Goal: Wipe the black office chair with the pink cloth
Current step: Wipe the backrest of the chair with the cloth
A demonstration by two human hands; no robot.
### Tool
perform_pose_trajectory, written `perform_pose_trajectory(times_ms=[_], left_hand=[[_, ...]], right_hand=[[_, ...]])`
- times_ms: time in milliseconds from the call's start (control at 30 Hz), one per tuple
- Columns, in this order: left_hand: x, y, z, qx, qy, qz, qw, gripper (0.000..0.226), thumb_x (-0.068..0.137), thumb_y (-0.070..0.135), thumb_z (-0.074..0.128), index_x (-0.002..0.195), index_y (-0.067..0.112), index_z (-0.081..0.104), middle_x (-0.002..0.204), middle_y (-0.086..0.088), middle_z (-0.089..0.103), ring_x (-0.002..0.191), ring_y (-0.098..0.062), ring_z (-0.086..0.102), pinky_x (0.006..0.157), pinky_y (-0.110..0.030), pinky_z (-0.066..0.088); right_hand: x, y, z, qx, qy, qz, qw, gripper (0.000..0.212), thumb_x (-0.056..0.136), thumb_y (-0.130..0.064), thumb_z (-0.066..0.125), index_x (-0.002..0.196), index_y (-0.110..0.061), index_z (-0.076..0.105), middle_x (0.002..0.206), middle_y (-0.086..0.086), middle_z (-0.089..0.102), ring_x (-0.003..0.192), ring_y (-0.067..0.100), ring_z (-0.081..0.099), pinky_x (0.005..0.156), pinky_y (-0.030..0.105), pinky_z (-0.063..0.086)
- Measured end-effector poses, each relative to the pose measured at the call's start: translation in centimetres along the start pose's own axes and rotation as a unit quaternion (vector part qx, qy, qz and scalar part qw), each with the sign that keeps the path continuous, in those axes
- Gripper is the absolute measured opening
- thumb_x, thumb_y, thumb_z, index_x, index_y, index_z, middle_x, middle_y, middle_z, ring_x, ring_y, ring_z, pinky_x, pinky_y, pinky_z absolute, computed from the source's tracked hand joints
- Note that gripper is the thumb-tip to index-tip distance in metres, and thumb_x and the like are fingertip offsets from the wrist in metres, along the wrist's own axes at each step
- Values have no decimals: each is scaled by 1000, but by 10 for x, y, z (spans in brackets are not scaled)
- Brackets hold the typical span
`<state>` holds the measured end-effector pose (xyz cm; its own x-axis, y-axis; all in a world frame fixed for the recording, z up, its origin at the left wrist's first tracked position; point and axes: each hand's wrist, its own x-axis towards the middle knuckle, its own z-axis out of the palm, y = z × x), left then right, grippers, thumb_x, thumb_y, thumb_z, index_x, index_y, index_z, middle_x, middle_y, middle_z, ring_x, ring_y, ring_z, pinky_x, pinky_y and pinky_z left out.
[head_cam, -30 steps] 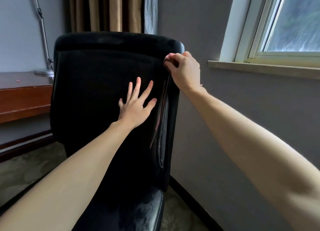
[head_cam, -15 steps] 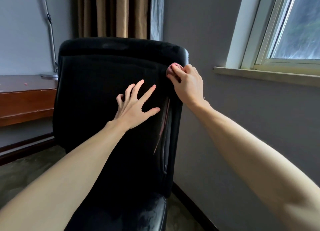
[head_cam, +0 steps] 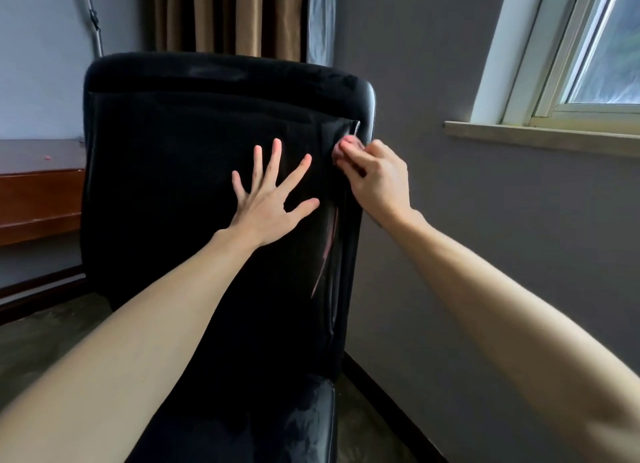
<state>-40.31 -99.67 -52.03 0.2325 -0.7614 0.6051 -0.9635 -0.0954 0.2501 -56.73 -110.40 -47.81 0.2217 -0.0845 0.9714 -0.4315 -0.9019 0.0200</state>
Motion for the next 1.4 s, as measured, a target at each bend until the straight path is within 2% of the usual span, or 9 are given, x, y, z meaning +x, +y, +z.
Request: perform_pose_trajectory(times_ms=[133,367,633,767,900,967,1067,1200,1400], left_hand=[[2,-4,3,0,5,2,1000,64,100,58,36,153,52,1,161,6,-30,145,-22,-34,113,-64,-14],[4,-8,8,11,15,6,1000,64,100,56,36,152,52,0,161,4,-29,146,-23,-33,112,-64,-15],[2,-11,5,18,13,-6,1000,64,99,59,36,152,53,-1,161,5,-29,146,-22,-32,113,-61,-16],[0,-12,5,19,4,-2,1000,65,98,61,37,152,53,0,162,5,-28,146,-22,-31,114,-62,-15],[0,-11,6,23,6,-2,1000,65,99,60,36,153,51,1,162,3,-27,147,-23,-31,113,-63,-15],[0,-10,6,21,6,-2,1000,65,99,59,36,153,51,1,162,3,-27,147,-24,-30,113,-63,-16],[0,-10,7,20,10,-5,1000,65,99,59,36,153,51,0,162,3,-27,147,-24,-30,113,-63,-15],[-6,-11,9,32,9,-3,999,65,99,60,34,153,50,-1,163,3,-26,148,-24,-29,114,-62,-14],[-15,-8,12,24,3,-7,1000,64,101,57,33,154,48,-1,163,3,-25,148,-23,-27,114,-61,-14]], right_hand=[[4,0,11,20,4,27,999,25,95,-34,60,110,-20,75,77,3,60,69,23,61,66,39,55],[-106,-17,3,54,-59,-34,996,20,96,-29,63,108,-18,75,78,0,57,68,16,52,61,34,52],[-24,-7,14,24,-12,11,1000,25,98,-34,57,109,-21,75,77,1,59,68,18,55,66,37,53],[-92,-17,4,60,-44,-45,996,17,98,-26,62,103,-14,73,77,0,51,67,12,42,59,32,49],[-159,-21,-1,41,-98,-109,988,15,93,-27,68,101,-16,75,81,2,60,68,17,50,50,33,48],[-145,-17,2,30,-83,-133,987,15,93,-27,68,101,-17,76,83,2,64,68,18,53,50,32,49],[-97,-17,8,16,-9,-73,997,17,95,-28,65,102,-18,77,83,0,63,69,14,53,54,26,48],[-95,-21,11,16,-2,-46,999,16,96,-26,65,103,-16,76,79,1,57,69,14,48,57,25,45],[-169,-28,-2,11,-134,-191,972,15,92,-22,63,95,-16,76,78,2,53,65,19,48,47,26,37]])
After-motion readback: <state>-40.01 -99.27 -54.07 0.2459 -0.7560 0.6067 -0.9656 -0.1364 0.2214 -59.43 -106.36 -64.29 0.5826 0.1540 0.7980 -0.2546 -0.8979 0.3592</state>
